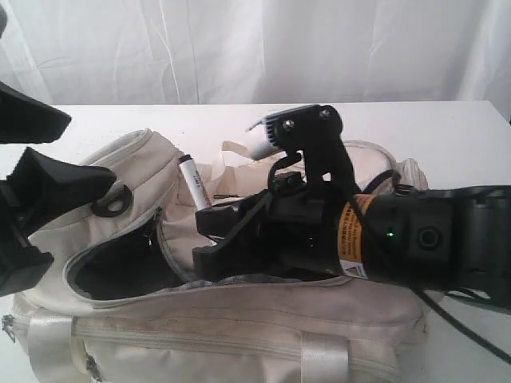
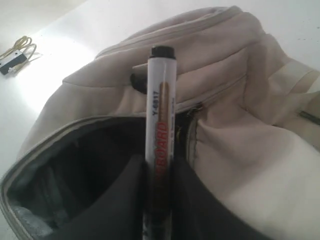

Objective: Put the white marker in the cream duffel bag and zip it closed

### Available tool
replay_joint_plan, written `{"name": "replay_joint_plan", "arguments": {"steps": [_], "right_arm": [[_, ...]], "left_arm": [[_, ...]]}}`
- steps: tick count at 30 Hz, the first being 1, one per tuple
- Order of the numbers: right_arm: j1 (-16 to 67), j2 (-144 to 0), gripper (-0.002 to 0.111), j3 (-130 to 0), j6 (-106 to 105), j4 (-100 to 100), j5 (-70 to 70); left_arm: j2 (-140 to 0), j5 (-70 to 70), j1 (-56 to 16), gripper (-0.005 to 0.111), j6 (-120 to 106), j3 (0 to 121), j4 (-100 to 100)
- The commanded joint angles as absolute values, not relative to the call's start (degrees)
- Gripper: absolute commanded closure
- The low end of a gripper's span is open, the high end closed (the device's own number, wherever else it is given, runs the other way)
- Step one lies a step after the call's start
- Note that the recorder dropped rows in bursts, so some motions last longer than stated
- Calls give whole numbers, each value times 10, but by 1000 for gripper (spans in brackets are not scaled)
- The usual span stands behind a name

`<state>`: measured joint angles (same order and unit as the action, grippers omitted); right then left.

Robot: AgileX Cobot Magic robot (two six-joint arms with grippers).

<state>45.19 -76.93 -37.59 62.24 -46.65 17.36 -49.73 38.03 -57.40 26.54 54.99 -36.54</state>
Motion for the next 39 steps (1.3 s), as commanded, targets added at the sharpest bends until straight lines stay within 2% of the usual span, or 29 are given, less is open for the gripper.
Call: {"name": "replay_joint_plan", "arguments": {"steps": [1,9,18,20,25,28,30,39], "right_arm": [[476,-821,108,-412,624,-477,183],[550,-921,108,-456,683,-503,192],[556,-938,108,-456,839,-602,149],[556,-938,103,-456,842,-602,149],[556,-938,79,-456,844,-604,176],[556,-938,69,-456,847,-617,194],[556,-938,66,-456,850,-629,196],[556,-929,66,-477,853,-656,133]], "left_arm": [[-493,420,-573,43,273,554,-373],[-493,439,-573,44,275,554,-391],[-493,446,-573,44,288,554,-425],[-493,446,-573,44,288,554,-427],[-493,446,-573,44,300,554,-436],[-493,446,-573,44,303,554,-439],[-493,446,-573,44,307,554,-440],[-493,448,-573,44,311,554,-440]]}}
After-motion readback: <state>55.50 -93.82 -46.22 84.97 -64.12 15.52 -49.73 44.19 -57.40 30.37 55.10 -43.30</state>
